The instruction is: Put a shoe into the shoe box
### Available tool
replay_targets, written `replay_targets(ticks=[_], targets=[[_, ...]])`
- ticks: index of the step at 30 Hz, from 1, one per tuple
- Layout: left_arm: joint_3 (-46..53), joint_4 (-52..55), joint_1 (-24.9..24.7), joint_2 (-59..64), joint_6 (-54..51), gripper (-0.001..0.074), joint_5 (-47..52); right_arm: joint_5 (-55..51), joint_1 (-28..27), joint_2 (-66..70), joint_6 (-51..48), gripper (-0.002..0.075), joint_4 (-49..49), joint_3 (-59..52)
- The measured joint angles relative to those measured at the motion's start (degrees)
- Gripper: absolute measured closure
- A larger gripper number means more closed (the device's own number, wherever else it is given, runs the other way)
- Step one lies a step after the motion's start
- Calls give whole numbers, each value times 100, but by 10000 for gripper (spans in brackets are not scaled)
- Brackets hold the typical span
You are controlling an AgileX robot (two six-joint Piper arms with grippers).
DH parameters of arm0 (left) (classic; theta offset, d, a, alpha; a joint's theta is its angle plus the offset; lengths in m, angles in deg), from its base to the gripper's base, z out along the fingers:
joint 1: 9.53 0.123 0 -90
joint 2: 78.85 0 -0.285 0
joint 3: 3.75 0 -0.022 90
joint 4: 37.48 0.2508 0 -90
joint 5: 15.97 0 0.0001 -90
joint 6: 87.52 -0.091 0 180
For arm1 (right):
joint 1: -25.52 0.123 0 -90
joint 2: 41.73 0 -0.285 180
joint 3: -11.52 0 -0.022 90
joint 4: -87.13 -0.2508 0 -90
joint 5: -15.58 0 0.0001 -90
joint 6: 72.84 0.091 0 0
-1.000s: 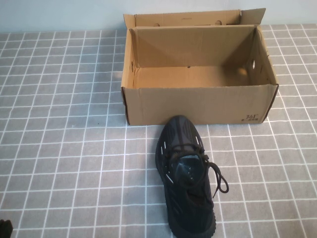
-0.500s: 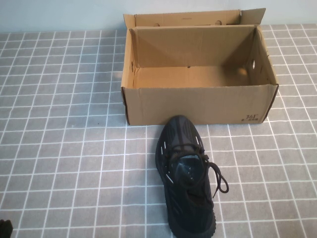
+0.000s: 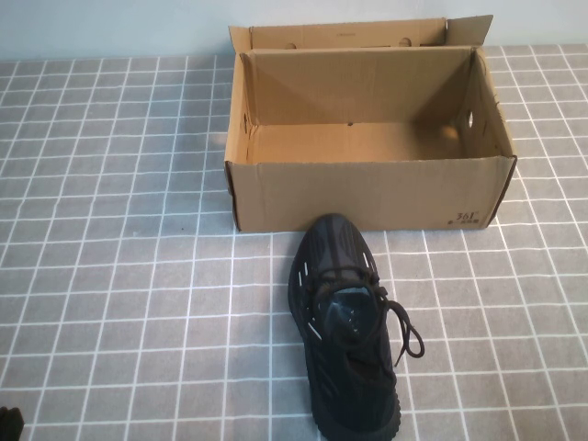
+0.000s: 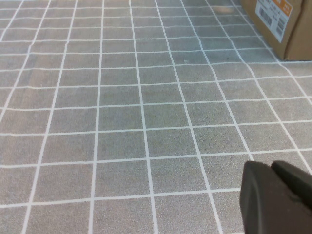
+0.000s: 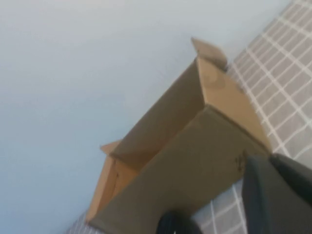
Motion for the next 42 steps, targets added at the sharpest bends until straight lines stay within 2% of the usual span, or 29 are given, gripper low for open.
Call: replay_targets(ticks=[5, 10, 18, 25, 32, 42], targets=[[0, 10, 0, 0, 0, 736, 0, -852, 0, 0, -29, 742, 49, 111], [0, 10, 0, 0, 0, 736, 0, -2071, 0, 716, -388, 742, 470, 1157], [0, 10, 0, 0, 0, 736, 0, -4341, 0, 3200, -1052, 742, 1982, 3104], [0, 10, 0, 0, 0, 736, 0, -4964, 93, 5149, -1956, 742, 2243, 4391], [0, 10, 0, 0, 0, 736, 0, -4987, 1102, 6870, -2059, 742, 2475, 5719], [0, 10, 0, 0, 0, 736, 0, -5363, 2959, 8759, -2409, 732, 3906, 7660]])
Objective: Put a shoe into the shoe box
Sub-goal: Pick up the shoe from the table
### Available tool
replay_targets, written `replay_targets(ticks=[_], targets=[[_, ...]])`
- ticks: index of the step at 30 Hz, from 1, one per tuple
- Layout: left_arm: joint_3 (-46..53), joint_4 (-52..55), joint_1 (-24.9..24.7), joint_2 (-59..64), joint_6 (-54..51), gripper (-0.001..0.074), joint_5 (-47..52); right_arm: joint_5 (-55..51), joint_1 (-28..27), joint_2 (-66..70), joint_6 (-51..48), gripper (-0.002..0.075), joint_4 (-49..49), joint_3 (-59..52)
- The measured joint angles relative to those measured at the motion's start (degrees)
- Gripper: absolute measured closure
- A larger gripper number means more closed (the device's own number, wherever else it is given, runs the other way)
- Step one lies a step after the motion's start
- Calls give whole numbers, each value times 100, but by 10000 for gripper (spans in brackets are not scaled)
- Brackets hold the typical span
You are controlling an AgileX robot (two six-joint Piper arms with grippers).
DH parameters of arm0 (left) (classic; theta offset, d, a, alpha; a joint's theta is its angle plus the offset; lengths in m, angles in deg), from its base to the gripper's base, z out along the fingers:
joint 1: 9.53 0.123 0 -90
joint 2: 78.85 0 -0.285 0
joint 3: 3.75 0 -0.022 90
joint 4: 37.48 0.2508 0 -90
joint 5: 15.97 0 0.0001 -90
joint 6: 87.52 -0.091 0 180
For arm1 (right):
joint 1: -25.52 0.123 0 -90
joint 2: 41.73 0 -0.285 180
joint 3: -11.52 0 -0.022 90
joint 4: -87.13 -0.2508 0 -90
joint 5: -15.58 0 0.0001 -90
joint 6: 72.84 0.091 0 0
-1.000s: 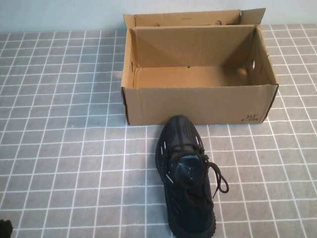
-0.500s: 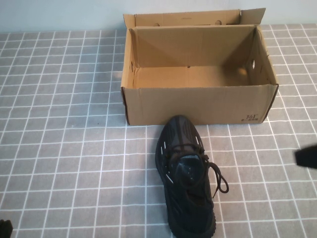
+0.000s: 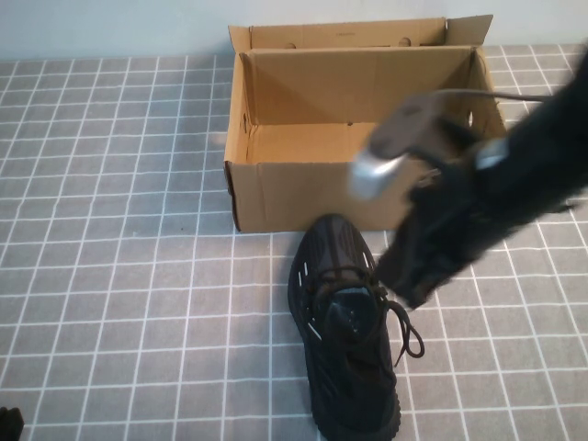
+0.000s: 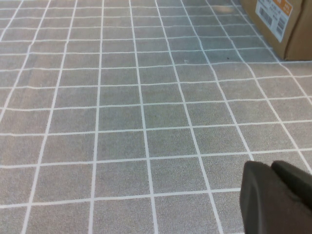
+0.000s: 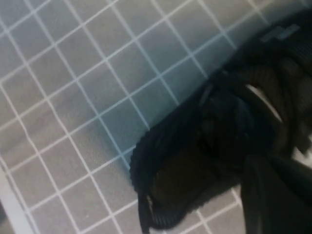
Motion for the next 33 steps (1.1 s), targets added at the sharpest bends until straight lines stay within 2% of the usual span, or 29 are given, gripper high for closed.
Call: replay_targets(ticks=[2, 9, 11, 16, 26, 33], targets=[[0, 0, 0, 0, 0, 736, 0, -23, 250, 259, -258, 703, 128, 222], [0, 0, 0, 0, 0, 736, 0, 103, 632, 815, -2272, 378, 357, 521], [0, 0, 0, 0, 0, 736, 0, 275, 632, 900, -2667, 327, 481, 521], [0, 0, 0, 0, 0, 736, 0, 739, 632, 1050, -2944, 308, 903, 521], [0, 0, 0, 0, 0, 736, 0, 836, 632, 1420, -2972, 310, 1318, 559], [0, 0, 0, 0, 0, 736, 0, 859, 632, 1608, -2972, 375, 1487, 571]])
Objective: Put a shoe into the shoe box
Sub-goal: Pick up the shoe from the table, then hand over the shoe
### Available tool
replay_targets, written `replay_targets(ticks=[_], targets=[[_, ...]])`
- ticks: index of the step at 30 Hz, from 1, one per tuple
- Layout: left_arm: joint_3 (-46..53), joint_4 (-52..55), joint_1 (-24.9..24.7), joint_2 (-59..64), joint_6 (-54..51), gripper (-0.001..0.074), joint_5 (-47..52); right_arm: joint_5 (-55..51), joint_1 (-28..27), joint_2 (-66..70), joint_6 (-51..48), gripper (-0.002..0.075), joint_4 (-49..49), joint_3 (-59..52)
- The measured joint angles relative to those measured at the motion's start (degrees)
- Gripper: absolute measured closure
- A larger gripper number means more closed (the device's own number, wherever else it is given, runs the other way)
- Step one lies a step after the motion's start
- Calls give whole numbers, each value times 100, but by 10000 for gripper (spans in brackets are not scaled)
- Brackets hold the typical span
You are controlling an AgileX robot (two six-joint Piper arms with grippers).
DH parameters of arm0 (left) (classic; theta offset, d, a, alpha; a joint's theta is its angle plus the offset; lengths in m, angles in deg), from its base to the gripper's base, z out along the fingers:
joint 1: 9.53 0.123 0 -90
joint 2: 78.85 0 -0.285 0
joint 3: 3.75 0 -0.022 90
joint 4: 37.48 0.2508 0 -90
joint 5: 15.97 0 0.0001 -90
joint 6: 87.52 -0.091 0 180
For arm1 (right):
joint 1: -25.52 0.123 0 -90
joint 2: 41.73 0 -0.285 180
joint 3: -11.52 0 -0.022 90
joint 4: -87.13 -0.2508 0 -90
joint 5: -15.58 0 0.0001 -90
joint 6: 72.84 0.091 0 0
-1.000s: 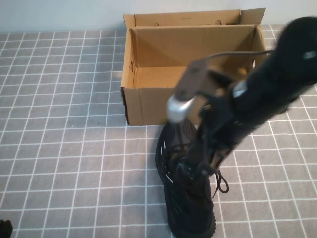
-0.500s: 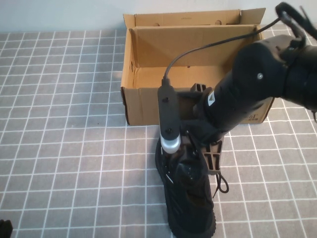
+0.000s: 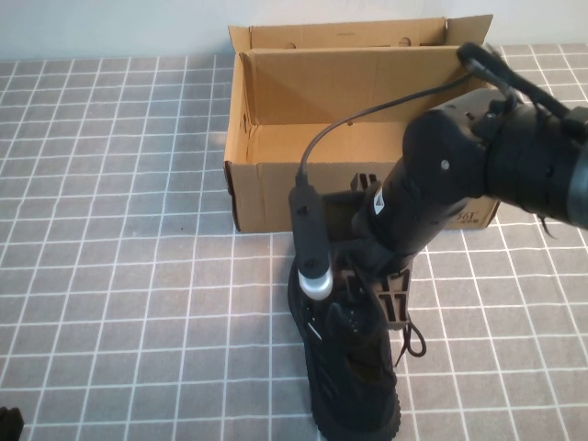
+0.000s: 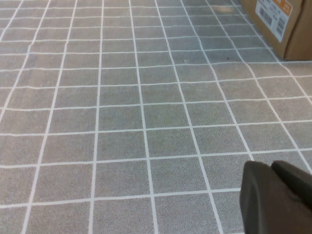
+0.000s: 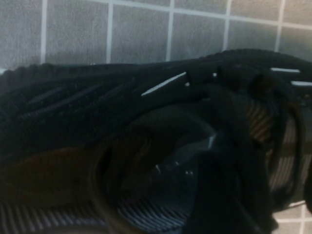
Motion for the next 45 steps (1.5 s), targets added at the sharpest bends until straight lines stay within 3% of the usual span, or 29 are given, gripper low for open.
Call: replay_targets(ticks=[6, 13, 16, 29, 37, 45], targets=[[0, 0, 0, 0, 0, 736, 0, 0, 0, 97, 0, 434, 34, 0], [0, 0, 0, 0, 0, 736, 0, -66, 0, 97, 157, 671, 26, 9], [0, 0, 0, 0, 0, 736, 0, -104, 0, 97, 641, 719, 26, 9], [0, 0, 0, 0, 0, 736, 4, -1036, 0, -1388, 1793, 732, -83, 9], [0, 0, 0, 0, 0, 736, 4, -1435, 0, -2566, 1871, 732, -97, 9], [0, 0, 0, 0, 0, 736, 4, -1351, 0, -2837, 1884, 732, -195, 9]])
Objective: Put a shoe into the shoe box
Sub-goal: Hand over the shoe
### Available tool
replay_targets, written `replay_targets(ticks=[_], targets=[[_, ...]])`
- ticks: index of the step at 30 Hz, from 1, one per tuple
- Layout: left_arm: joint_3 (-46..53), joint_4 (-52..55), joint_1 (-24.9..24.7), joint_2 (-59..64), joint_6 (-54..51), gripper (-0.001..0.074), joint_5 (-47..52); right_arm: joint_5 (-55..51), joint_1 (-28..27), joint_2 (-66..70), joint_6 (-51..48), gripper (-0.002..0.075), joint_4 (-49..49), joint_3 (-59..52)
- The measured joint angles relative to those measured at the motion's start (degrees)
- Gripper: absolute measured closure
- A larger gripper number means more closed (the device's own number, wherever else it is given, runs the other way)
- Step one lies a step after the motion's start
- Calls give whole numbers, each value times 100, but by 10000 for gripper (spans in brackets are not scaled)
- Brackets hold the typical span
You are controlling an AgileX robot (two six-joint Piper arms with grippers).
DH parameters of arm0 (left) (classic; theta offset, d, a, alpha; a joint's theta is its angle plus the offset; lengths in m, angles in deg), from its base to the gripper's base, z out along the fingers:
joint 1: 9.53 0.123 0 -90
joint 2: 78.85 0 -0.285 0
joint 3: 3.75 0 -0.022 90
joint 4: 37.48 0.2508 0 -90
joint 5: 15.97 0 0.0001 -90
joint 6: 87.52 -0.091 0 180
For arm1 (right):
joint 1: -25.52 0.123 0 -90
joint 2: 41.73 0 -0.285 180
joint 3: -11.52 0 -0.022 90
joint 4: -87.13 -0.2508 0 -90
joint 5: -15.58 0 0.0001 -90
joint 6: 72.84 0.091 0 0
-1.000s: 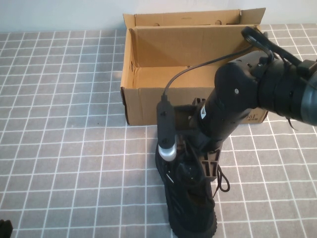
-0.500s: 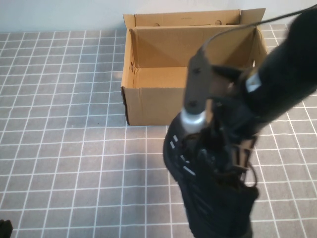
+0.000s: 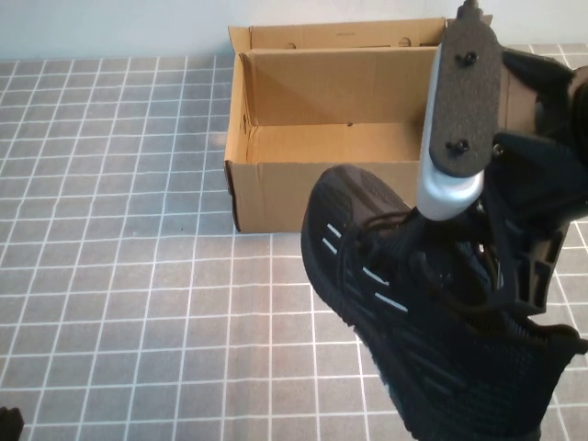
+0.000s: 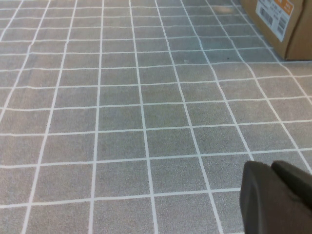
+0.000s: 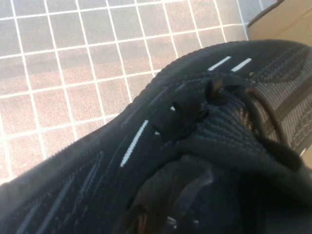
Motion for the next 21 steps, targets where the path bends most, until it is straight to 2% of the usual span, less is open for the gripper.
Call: replay_targets(ticks=[8, 12, 21], targets=[[0, 42, 0, 0, -1, 736, -104, 169, 0, 0, 0, 732, 0, 0], [0, -305, 0, 0, 166, 736, -975, 290, 0, 36, 29, 732, -127, 0], [0, -884, 0, 0, 405, 736, -2734, 857, 0, 393, 847, 732, -281, 113]])
